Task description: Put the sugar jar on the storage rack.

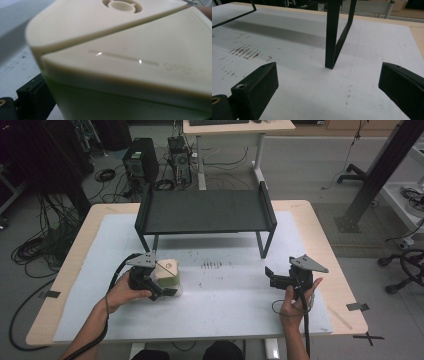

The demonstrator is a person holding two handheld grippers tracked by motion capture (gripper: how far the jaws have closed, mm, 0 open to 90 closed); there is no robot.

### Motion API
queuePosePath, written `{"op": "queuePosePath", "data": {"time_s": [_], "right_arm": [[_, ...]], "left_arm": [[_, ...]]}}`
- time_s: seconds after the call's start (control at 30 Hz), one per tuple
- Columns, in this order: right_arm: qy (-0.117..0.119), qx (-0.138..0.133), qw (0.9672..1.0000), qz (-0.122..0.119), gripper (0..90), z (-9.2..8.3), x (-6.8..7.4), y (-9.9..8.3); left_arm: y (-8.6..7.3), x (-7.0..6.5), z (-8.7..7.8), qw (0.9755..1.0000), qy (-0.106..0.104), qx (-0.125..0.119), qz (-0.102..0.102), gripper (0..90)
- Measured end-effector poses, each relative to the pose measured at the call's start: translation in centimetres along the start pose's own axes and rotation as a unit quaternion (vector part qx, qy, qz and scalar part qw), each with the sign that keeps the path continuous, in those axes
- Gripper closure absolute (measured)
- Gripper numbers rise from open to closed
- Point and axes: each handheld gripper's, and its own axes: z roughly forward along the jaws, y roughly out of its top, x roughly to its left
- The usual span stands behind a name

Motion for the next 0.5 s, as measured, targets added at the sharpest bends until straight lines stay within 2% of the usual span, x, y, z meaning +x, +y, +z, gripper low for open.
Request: {"op": "queuePosePath", "data": {"time_s": [0.5], "right_arm": [[0.0,0.001,1.0,0.0,2.5,0.0,0.0,0.0]], "left_arm": [[-0.04,0.11,-0.01,1.0,0.002,-0.002,0.0,1.2]]}}
